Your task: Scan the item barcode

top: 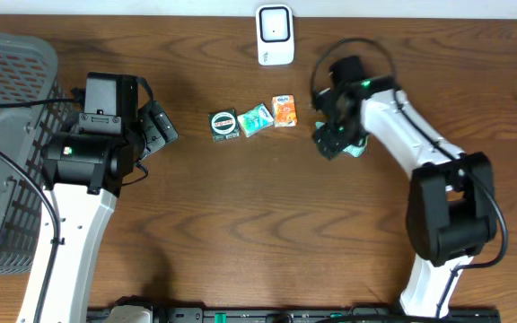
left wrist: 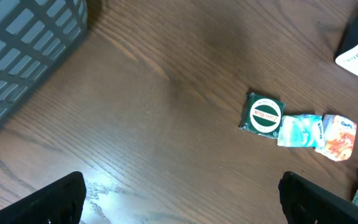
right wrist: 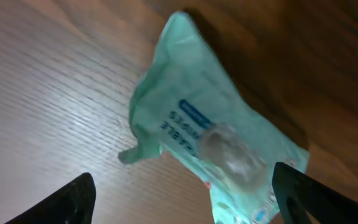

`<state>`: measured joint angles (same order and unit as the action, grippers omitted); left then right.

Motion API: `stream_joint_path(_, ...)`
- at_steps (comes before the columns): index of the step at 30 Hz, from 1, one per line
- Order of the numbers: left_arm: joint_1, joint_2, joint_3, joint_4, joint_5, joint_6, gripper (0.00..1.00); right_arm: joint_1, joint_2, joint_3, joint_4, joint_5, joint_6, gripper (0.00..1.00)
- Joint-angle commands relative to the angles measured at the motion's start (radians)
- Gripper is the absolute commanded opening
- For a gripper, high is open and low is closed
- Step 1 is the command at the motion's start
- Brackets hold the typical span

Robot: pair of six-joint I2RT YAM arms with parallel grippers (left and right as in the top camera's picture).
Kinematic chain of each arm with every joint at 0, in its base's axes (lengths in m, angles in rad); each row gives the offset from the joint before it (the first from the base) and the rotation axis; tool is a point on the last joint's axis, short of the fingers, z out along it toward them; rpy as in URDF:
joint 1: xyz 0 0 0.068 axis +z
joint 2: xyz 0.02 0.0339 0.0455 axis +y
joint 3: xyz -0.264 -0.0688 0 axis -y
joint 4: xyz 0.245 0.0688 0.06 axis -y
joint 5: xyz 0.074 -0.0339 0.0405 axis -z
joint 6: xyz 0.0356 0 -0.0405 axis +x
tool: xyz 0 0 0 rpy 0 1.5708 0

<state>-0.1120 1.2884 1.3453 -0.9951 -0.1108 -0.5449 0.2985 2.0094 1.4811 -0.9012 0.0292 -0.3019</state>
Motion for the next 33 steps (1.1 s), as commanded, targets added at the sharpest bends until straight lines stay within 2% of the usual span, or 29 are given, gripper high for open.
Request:
stream_joint_path(1, 0.004, -0.002, 0.014, -0.003, -0.006, 0.01, 0.98, 0.045, 0.0, -0.07, 0.059, 0.209, -0.028, 0.86)
stream_joint_path(6, 0.004, -0.002, 0.014, -0.003, -0.006, 0.01, 0.98, 0.055, 0.0, -0.163, 0.167, 0.235, -0.012, 0.84)
stream_joint_path(8, 0.004, -0.002, 0.014, -0.003, -0.006, 0.01, 0.98, 0.051, 0.0, -0.185, 0.209, 0.235, 0.027, 0.77)
stream_joint_path(11, 0.004, -0.002, 0.014, -0.003, -0.006, 0.01, 0.98, 0.041, 0.0, -0.193, 0.249, 0.23, 0.085, 0.55)
stream_joint_path(13, 0.004, -0.002, 0.014, -0.003, -0.006, 0.01, 0.98, 0.033, 0.0, -0.193, 0.275, 0.217, 0.137, 0.23)
stream_joint_path(16, 0.004, -0.002, 0.014, -0.003, -0.006, 0.01, 0.98, 0.016, 0.0, -0.182, 0.281, 0.114, 0.206, 0.01)
stream_joint_path(19, 0.004, -0.002, 0.014, -0.003, -0.006, 0.01, 0.98, -0.006, -0.001, -0.144, 0.253, -0.066, 0.245, 0.01)
stream_joint_path(22, 0.004, -0.002, 0.014, -0.003, -0.006, 0.01, 0.98, -0.056, -0.001, -0.055, 0.174, -0.369, 0.272, 0.01)
stream_joint_path(24, 0.004, -0.002, 0.014, -0.003, -0.006, 0.01, 0.98, -0.108, -0.001, -0.002, 0.13, -0.637, 0.288, 0.01)
stream_joint_path(27, 0.004, -0.002, 0.014, -0.003, -0.006, 0.01, 0.98, -0.184, 0.0, 0.002, 0.119, -0.968, 0.306, 0.01)
stream_joint_path(29, 0.004, -0.002, 0.014, -0.003, -0.006, 0.01, 0.98, -0.224, 0.005, -0.019, 0.101, -1.064, 0.306, 0.01)
stream_joint_path(33, 0.004, -0.002, 0.014, -0.003, -0.006, 0.01, 0.98, -0.265, 0.007, -0.122, 0.08, -1.117, 0.305, 0.01)
